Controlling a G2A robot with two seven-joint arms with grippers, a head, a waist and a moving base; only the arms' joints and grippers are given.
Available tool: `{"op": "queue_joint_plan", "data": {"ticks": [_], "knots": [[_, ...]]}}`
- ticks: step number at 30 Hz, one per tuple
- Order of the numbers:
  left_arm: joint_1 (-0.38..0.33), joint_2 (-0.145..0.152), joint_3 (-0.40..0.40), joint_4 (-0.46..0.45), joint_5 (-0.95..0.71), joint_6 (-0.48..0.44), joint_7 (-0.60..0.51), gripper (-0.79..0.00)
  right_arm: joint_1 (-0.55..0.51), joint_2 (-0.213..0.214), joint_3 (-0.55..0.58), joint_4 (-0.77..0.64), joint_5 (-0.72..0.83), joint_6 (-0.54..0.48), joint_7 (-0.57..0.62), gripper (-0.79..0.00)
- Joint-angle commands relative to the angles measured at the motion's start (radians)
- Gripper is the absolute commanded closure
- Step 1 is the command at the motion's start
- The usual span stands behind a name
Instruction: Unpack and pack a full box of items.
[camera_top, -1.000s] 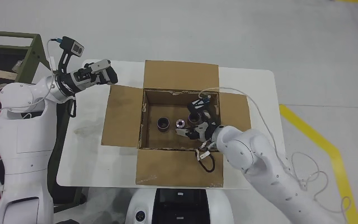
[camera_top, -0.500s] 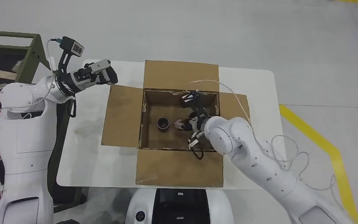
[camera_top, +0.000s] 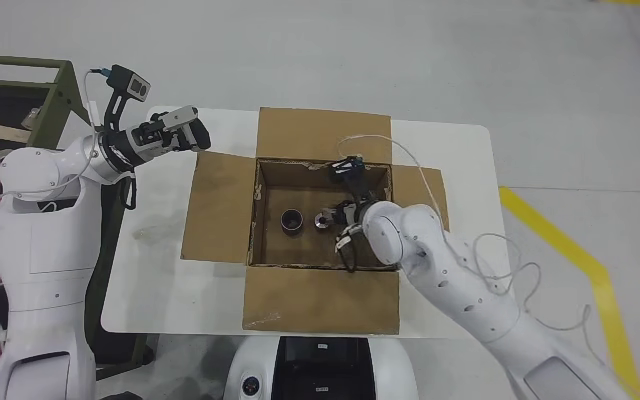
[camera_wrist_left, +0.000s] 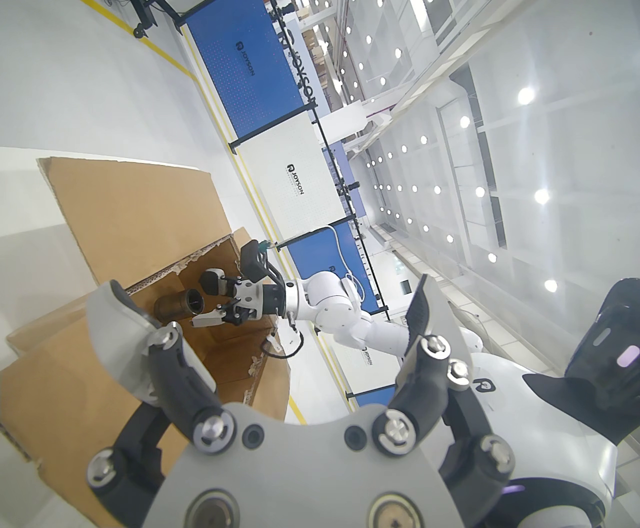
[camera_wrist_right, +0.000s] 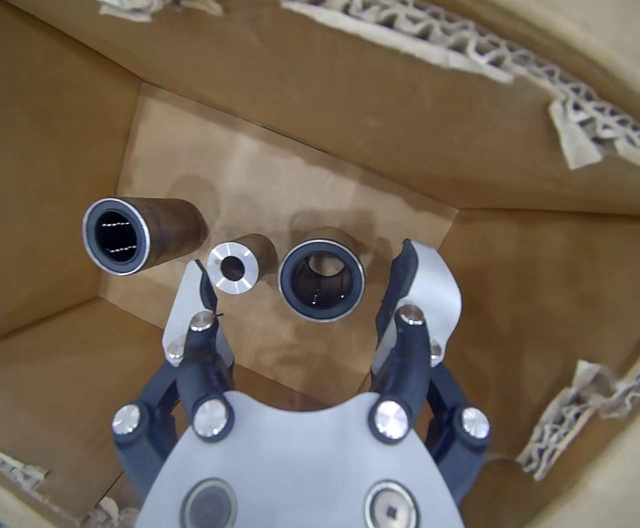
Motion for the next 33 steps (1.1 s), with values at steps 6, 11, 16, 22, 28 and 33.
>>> {"op": "queue_joint_plan", "data": {"ticks": [6, 11, 16, 22, 28, 33], "knots": [[0.0, 0.0, 0.0, 0.0, 0.0, 0.0, 0.0, -0.785, 0.021, -0.021, -0.026, 0.042, -0.043, 0.043, 0.023, -0.754], [0.0, 0.0, 0.0, 0.0, 0.0, 0.0, 0.0, -0.785, 0.029, -0.038, -0.035, 0.073, -0.044, 0.06, 0.021, -0.745], [0.0, 0.0, 0.0, 0.0, 0.0, 0.0, 0.0, -0.785, 0.03, -0.053, -0.036, 0.106, -0.035, 0.068, 0.008, -0.727], [0.0, 0.0, 0.0, 0.0, 0.0, 0.0, 0.0, -0.785, 0.031, -0.067, -0.032, 0.135, -0.035, 0.084, -0.001, -0.723], [0.0, 0.0, 0.0, 0.0, 0.0, 0.0, 0.0, -0.785, 0.03, -0.078, -0.032, 0.146, -0.052, 0.09, 0.007, -0.662], [0.0, 0.0, 0.0, 0.0, 0.0, 0.0, 0.0, -0.785, 0.027, -0.086, -0.026, 0.149, -0.064, 0.09, 0.012, -0.382]]}}
